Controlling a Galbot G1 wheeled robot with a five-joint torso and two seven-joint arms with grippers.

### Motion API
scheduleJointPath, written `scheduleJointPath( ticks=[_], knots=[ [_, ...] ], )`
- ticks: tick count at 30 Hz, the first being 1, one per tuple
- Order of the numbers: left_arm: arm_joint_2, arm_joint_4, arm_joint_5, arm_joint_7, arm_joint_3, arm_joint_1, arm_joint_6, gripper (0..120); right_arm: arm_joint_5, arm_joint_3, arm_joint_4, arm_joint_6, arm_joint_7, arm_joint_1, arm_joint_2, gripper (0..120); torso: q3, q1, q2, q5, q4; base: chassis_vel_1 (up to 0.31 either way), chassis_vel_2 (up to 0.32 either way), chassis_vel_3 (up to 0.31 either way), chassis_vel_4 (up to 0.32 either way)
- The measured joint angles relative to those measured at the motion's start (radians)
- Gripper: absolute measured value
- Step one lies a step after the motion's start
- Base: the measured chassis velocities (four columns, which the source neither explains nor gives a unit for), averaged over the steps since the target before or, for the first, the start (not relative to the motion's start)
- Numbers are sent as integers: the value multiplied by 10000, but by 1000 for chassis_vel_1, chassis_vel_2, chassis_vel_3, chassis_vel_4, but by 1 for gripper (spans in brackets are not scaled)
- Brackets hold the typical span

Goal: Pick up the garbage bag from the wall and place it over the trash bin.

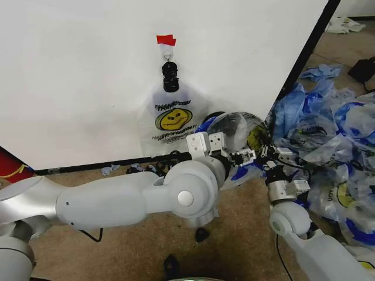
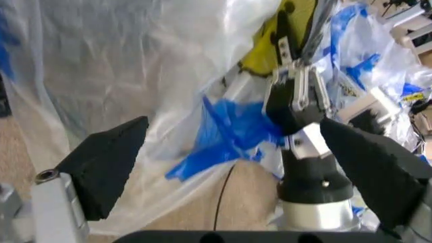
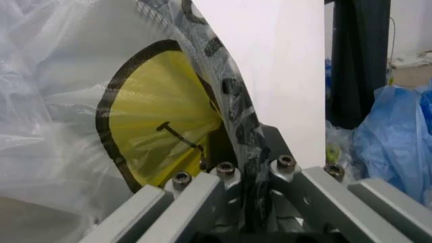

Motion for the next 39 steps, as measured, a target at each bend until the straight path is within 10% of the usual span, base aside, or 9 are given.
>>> scheduleJointPath(
  ticks=[39],
  knots=[
    [-1126,1317,315,-453,307,274,-346,100,58,118,79,48,3,-48,-113,0,1,1,0,1,7,0,0,0,0]
  ],
)
